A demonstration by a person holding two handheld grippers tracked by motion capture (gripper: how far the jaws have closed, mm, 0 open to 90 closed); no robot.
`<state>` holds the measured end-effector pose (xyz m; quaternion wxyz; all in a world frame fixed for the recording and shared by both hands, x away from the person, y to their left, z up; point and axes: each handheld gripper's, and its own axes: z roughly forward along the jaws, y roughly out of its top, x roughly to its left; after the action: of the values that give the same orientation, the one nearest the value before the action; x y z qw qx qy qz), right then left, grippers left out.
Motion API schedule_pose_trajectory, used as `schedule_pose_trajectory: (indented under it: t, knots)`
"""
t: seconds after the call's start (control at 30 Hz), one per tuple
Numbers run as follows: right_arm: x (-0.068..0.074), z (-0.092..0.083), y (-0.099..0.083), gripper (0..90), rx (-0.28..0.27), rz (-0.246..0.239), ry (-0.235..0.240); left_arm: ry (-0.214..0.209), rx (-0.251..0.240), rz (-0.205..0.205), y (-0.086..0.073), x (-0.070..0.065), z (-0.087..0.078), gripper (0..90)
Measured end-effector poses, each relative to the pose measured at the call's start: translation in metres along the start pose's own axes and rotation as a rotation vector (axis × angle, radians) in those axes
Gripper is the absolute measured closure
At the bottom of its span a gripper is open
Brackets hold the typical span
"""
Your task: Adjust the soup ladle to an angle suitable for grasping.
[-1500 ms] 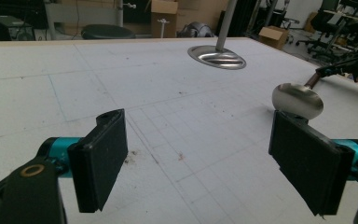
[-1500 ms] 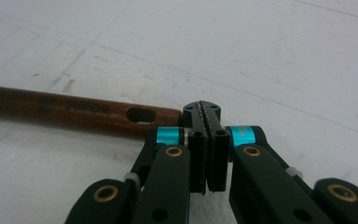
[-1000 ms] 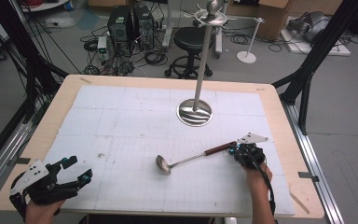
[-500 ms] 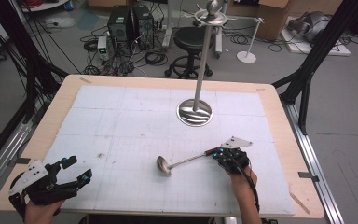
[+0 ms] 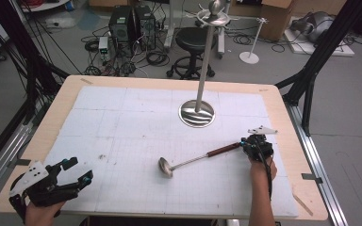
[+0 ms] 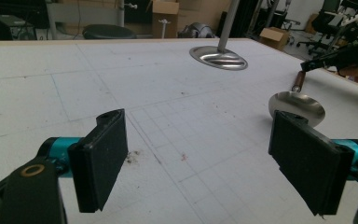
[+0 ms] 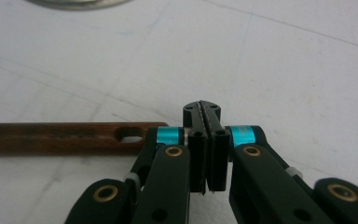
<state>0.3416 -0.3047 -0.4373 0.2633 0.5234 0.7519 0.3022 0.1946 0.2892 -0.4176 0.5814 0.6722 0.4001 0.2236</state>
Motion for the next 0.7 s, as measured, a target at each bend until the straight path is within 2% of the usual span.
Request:
schedule_pose_trajectory:
  t: [0.1, 0.17, 0.23, 0.27, 0.3, 0.53, 0.7]
  knots:
    - [-0.005, 0.003, -0.002, 89.4, 0.002, 0.033, 0.024, -0.001, 0.0, 0.001, 0.0, 0.0, 0.0, 20.0]
    - [-0.006, 0.003, -0.002, 89.4, -0.002, 0.035, 0.042, -0.001, 0.0, 0.002, 0.0, -0.001, 0.0, 20.0]
    - [-0.003, 0.005, -0.001, 89.4, -0.005, 0.0, 0.071, -0.003, 0.0, 0.001, 0.0, 0.0, 0.0, 20.0]
    - [-0.003, 0.005, -0.001, 89.4, -0.005, 0.0, 0.071, -0.003, 0.0, 0.001, 0.0, 0.0, 0.0, 20.0]
    - [-0.001, 0.007, 0.0, 89.5, 0.003, -0.022, 0.072, -0.002, 0.0, 0.001, 0.0, 0.0, 0.0, 20.0]
    - [-0.001, 0.007, -0.001, 89.4, 0.001, -0.044, 0.099, -0.001, 0.008, 0.003, -0.001, 0.0, 0.001, 20.0]
    - [0.007, 0.009, 0.001, 89.4, 0.004, -0.069, 0.13, 0.0, 0.007, 0.002, -0.001, -0.001, 0.001, 20.1]
